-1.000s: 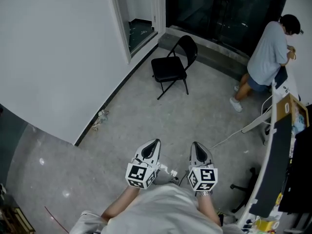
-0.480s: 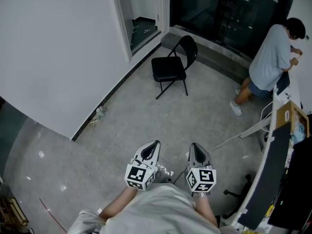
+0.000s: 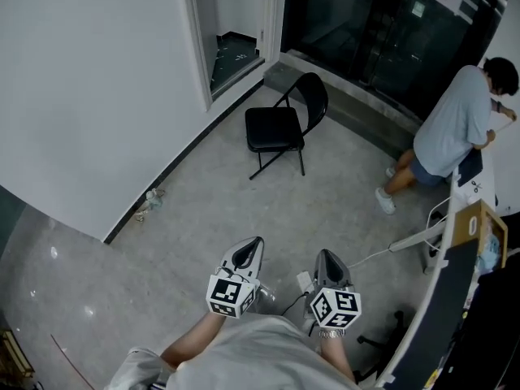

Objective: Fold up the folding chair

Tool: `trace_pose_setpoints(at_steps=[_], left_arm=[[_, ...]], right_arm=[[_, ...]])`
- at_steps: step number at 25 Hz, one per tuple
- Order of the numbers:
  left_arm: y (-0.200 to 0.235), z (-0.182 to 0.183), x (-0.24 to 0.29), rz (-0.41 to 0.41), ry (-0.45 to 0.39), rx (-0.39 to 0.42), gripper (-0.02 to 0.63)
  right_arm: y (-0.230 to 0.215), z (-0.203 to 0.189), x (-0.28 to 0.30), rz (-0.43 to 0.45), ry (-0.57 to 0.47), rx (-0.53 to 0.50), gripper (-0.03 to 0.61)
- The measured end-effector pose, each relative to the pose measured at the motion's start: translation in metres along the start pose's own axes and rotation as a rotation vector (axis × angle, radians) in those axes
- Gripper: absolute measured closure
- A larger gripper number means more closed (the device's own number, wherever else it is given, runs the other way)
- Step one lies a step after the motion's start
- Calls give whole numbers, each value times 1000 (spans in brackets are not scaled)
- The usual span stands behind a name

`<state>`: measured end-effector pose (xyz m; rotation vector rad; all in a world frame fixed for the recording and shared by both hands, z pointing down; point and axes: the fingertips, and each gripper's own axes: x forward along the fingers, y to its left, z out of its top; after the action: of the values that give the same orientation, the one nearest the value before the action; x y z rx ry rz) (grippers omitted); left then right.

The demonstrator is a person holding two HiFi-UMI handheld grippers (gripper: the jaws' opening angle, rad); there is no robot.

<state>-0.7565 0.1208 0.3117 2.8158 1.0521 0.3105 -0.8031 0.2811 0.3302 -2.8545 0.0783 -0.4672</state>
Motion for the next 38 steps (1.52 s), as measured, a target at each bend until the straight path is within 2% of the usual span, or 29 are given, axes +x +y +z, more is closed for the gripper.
trace_pose_setpoints(at_steps=[3, 7, 14, 18, 25, 29, 32, 38], left_arm=[[19, 18, 37, -22, -18, 6, 602], [46, 31, 80, -41, -21, 14, 601], [108, 47, 124, -18, -19, 17, 601], [129, 51, 146, -4, -9, 17, 601], [140, 41, 189, 13, 33, 3, 601], [155, 36, 222, 65, 50, -2, 601], [165, 44, 253, 100, 51, -36, 601], [172, 71, 323, 162, 21, -27, 601]], right_arm=[[-3, 21, 35, -12, -8, -40, 574], [-10, 35, 84, -30, -1, -39, 574], [5, 53, 164, -10, 1, -71, 574], [1, 56, 188, -17, 10, -62, 574], [-34, 60, 231, -35, 43, -32, 574], [-57, 70, 273, -11, 51, -29, 574], [-76, 89, 304, 22, 46, -13, 574], [-122, 127, 362, 60, 53, -33, 574]])
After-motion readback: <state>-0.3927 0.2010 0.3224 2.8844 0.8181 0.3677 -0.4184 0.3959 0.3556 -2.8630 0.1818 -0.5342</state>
